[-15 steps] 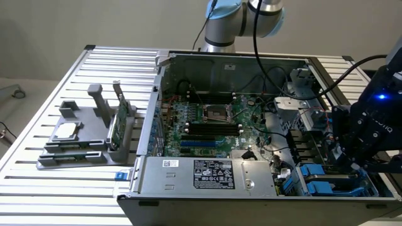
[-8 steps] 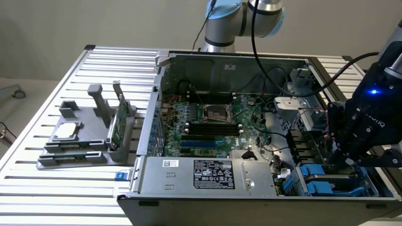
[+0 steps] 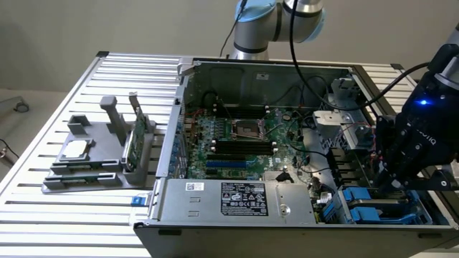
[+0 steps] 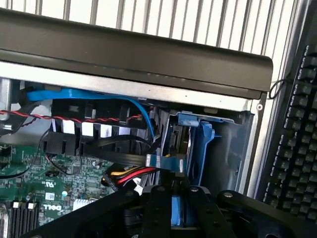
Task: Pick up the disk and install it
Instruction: 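Insert the first disk wire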
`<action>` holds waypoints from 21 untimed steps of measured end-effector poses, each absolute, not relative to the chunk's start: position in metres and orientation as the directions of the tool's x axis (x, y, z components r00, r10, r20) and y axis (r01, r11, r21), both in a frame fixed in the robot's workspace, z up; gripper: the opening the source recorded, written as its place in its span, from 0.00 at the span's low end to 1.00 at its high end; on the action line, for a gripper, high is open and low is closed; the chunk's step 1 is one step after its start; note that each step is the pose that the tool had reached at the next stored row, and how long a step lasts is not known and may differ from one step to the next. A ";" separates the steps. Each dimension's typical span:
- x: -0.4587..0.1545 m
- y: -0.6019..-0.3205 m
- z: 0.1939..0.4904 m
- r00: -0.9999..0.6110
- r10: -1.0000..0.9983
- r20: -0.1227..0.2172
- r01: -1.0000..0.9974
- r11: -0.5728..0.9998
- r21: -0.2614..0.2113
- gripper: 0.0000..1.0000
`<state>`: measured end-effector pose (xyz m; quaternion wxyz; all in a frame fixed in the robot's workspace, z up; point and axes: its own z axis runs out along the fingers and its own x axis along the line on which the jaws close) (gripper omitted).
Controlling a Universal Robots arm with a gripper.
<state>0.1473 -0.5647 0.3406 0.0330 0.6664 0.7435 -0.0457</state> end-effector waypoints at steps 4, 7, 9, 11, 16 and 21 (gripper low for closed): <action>0.147 -0.565 0.341 -0.070 0.992 -0.105 0.997 0.068 -0.024 0.16; 0.147 -0.564 0.340 -0.059 0.994 -0.095 0.998 0.057 -0.023 0.16; 0.148 -0.563 0.340 -0.055 0.994 -0.091 0.998 0.053 -0.023 0.16; 0.149 -0.563 0.340 -0.046 0.995 -0.089 0.999 0.045 -0.023 0.16; 0.151 -0.562 0.339 -0.008 0.996 -0.089 1.000 0.006 -0.023 0.16; 0.152 -0.562 0.339 0.042 0.995 -0.089 0.999 -0.044 -0.023 0.16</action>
